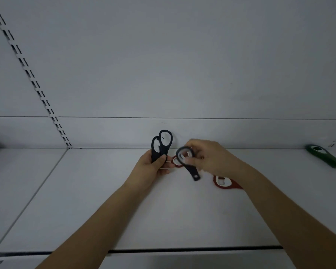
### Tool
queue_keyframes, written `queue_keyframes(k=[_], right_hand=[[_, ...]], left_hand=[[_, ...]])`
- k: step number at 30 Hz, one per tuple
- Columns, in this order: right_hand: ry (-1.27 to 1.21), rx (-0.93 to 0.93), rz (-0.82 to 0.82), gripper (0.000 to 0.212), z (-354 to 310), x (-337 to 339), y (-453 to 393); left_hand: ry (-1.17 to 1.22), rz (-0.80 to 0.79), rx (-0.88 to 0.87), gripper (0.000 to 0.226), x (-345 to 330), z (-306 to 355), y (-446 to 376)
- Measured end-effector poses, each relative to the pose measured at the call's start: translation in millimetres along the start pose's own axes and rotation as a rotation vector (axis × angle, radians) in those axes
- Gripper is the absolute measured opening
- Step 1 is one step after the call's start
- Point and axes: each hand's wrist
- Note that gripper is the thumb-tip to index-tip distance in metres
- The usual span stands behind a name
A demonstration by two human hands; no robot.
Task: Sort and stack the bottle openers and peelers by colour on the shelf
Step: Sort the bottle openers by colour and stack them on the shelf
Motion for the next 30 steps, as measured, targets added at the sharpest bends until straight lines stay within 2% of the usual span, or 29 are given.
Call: queue_keyframes(k=[2, 4, 11, 15, 18, 20, 23, 27, 30], right_hand=[[-0.257, -0.054, 0.112, 0.014, -6.0, 1.1, -4.5], [-0.402, -0.094, 0.182, 0.019, -9.4, 1.3, -11.2], [-0.458, -0.179, 0.28, 0.013, -4.0, -5.6, -23.5], [-0.526, -0.22, 0.267, 0.008, -8.6, -11.2, -21.0], [-0.472, -0.196, 0.283, 0.013, -12.9, -18.4, -18.2], [-0.36, -0.165, 0.332, 0.016, -14.4, -25.6, -15.8], [-0.232, -0.101, 0.395, 0.009, -16.1, -31.5, -13.9], [-0.232, -0.089, 0.325, 0.015, -18.9, -27.2, -14.6], [-0.212, -0.088, 0.271, 0.01, -22.3, -19.3, -15.8]], left_hand=[[0.032, -0.025, 0.011, 0.014, -0.5, 0.4, -0.2], [0.043, -0.08, 0.014, 0.015, -1.3, 0.9, 0.8], [0.182, -0.188, 0.068, 0.021, -4.0, 7.1, 6.3], [0.17, -0.263, 0.095, 0.026, -4.4, 5.7, 6.7], [0.145, -0.292, 0.115, 0.029, -5.1, 5.3, 6.9], [0.103, -0.289, 0.12, 0.02, -4.9, 5.1, 7.7], [0.087, -0.281, 0.142, 0.014, -5.5, 4.3, 8.9], [0.063, -0.262, 0.132, 0.012, -4.9, 4.8, 8.0], [-0.001, -0.276, 0.109, 0.007, -5.1, 3.2, 8.6]])
Point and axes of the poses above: each hand's wrist, its own y-axis away from the middle knuckle, its own x-axis out of the back of the hand, z = x × y, and after that the axes turned 4 degrees about -x, right-handed
